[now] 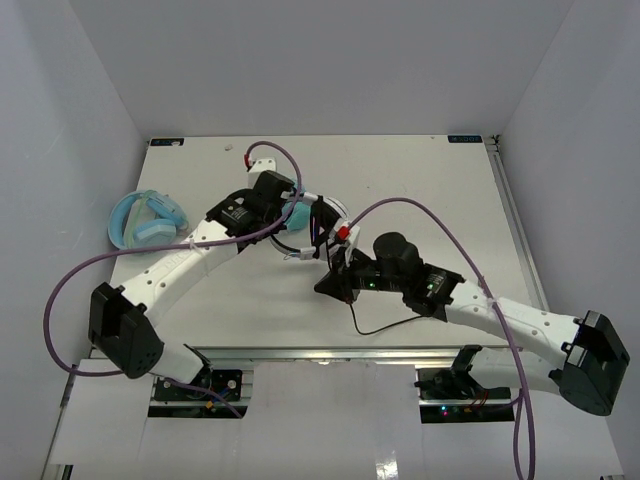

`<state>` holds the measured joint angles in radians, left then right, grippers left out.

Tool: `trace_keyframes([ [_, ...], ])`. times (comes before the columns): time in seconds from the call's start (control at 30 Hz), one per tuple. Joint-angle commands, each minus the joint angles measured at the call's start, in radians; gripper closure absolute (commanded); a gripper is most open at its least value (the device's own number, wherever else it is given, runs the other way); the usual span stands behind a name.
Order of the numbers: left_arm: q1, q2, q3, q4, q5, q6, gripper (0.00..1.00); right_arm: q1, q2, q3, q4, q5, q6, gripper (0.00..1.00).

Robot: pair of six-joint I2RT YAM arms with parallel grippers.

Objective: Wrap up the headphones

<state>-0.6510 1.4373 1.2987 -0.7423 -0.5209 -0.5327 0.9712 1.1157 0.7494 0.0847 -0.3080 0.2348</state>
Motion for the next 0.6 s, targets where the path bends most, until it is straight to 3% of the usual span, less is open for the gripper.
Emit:
trace_keyframes([
  [0.0, 0.046, -0.148, -0.021, 0.129, 0.062, -0.153, 1.0, 0.064, 0.016, -0.065, 0.182, 0.044, 0.051, 0.92],
  [0.17, 0.092, -0.245, -0.082, 0.161, 0.116, -0.233, 1.0, 0.148, 0.028, -0.167, 0.273, 0.213, 0.075, 0.92],
  [0.57, 0.103, -0.489, -0.183, 0.231, 0.263, -0.325, 1.0, 0.15, 0.152, -0.25, 0.442, 0.344, 0.11, 0.92],
])
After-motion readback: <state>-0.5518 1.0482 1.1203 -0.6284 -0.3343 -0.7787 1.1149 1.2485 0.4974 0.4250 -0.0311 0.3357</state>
